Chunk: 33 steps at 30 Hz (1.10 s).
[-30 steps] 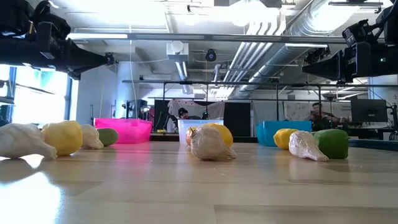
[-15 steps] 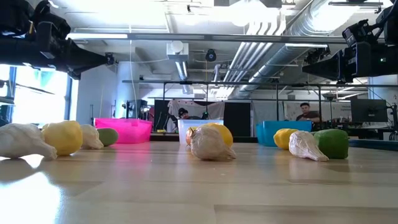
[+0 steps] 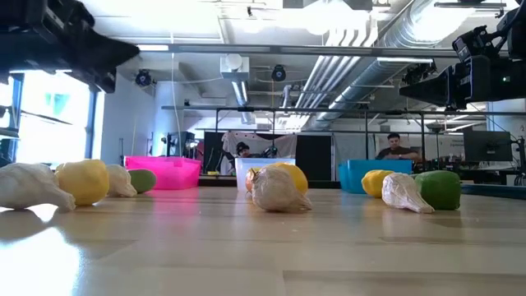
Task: Sort produce into baskets
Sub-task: Put the lime into the transparent bin
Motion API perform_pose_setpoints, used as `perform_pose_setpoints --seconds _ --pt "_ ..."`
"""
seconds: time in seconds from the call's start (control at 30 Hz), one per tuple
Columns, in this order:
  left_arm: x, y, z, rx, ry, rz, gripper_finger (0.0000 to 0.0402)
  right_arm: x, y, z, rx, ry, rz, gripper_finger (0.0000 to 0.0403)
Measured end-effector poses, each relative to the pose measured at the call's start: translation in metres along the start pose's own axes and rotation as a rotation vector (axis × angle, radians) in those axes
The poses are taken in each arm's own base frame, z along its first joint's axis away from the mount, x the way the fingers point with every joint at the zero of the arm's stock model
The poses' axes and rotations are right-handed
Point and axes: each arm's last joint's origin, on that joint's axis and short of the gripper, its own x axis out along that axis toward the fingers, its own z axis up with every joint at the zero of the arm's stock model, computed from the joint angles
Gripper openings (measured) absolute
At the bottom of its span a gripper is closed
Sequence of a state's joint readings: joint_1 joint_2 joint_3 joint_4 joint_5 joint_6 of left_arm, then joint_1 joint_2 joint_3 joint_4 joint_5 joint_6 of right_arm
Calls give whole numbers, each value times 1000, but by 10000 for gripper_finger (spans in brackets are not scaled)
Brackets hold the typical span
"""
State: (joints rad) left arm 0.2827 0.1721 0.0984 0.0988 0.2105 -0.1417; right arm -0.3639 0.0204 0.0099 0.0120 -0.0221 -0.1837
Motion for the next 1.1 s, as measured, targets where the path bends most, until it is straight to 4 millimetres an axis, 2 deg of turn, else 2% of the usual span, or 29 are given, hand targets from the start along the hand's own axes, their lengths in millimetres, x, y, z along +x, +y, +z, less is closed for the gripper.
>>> perform_pose_setpoints --seconds 0.37,0.53,0.7,0.87,1.0,1.1 --pt "39 5 -14 -75 341 28 0 0 0 0 0 0 0 0" --pt "61 9 -13 -151 478 70 0 0 0 0 0 0 0 0" --pt "89 15 -5 -140 605 182 5 0 0 0 0 0 0 0" --pt "109 15 10 -56 853 256 39 0 0 0 0 0 0 0" --pt "115 12 27 35 1084 375 79 0 0 0 0 0 0 0" --pt "119 10 33 50 1188 431 113 0 0 0 0 0 0 0"
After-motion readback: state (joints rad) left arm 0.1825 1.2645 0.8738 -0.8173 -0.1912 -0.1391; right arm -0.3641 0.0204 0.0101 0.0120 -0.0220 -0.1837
